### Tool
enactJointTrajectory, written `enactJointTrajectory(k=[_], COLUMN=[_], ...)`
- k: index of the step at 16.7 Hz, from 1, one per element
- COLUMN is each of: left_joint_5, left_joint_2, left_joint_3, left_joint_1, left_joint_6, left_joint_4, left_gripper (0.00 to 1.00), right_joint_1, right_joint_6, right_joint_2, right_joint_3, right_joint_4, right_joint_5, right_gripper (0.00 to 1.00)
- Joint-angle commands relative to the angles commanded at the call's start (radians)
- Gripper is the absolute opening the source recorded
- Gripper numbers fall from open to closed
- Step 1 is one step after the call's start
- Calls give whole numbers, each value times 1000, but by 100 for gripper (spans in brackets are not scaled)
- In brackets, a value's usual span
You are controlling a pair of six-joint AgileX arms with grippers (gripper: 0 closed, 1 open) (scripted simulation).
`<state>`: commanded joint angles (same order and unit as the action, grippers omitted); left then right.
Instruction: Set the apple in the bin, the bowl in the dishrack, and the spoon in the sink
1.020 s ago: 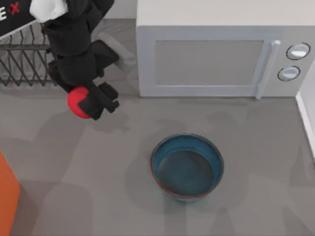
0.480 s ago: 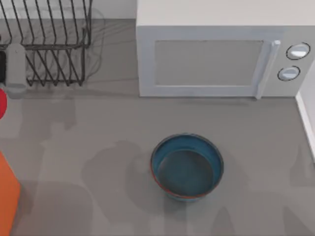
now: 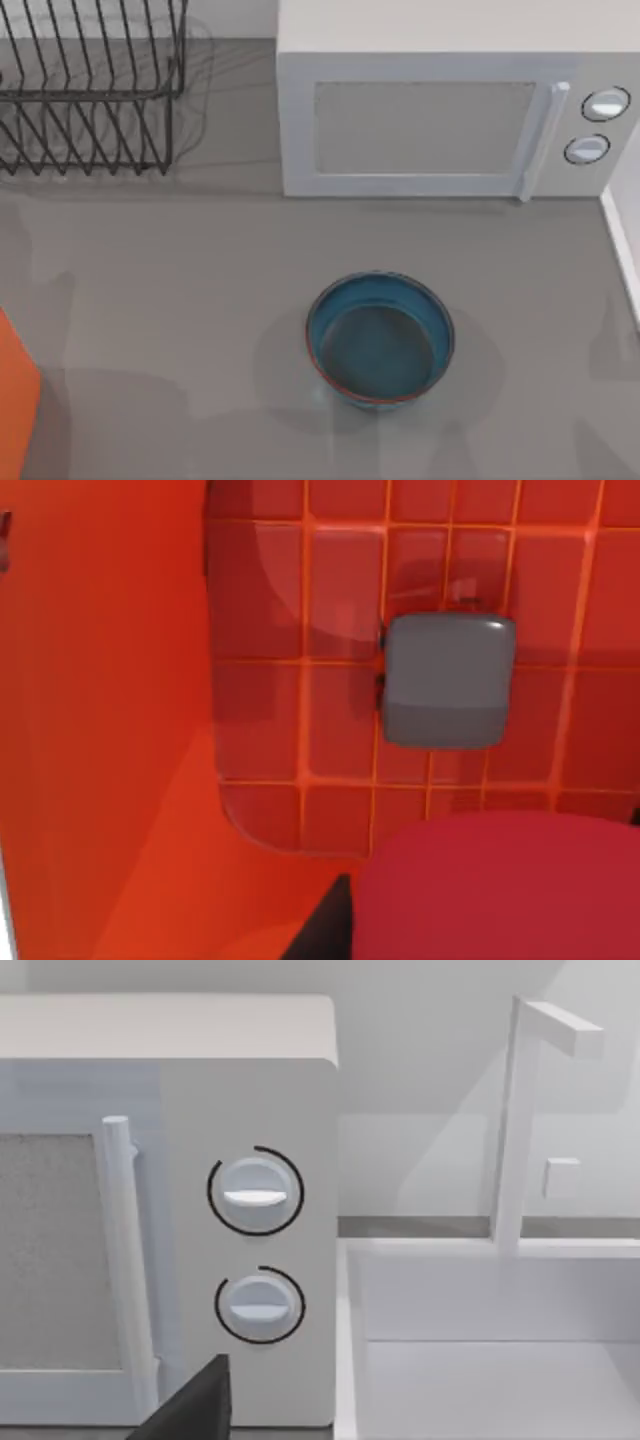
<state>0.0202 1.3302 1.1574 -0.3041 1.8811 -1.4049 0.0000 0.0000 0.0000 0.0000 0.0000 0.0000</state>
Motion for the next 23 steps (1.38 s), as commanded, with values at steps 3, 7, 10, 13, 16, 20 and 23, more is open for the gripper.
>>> enactJointTrajectory(k=[3,7,10,13,16,20,23], left_joint_5=[1,5,5,2,1,1,1], left_joint_2=[-19,-15,-10,0,6,6,6], left_joint_3=[-13,-11,-79,-201,-270,-273,-273], left_joint_1=[-16,-9,-11,-18,-22,-22,-22], left_joint_6=[23,22,24,26,29,29,29], left_joint_4=[1,8,78,212,282,285,285], left_gripper=[0,0,0,0,0,0,23], right_joint_1=[0,0,0,0,0,0,0], right_joint_6=[0,0,0,0,0,0,0], right_joint_2=[0,0,0,0,0,0,0], right_joint_3=[0,0,0,0,0,0,0], right_joint_4=[0,0,0,0,0,0,0], right_joint_5=[0,0,0,0,0,0,0], right_gripper=[100,100,100,100,100,100,100])
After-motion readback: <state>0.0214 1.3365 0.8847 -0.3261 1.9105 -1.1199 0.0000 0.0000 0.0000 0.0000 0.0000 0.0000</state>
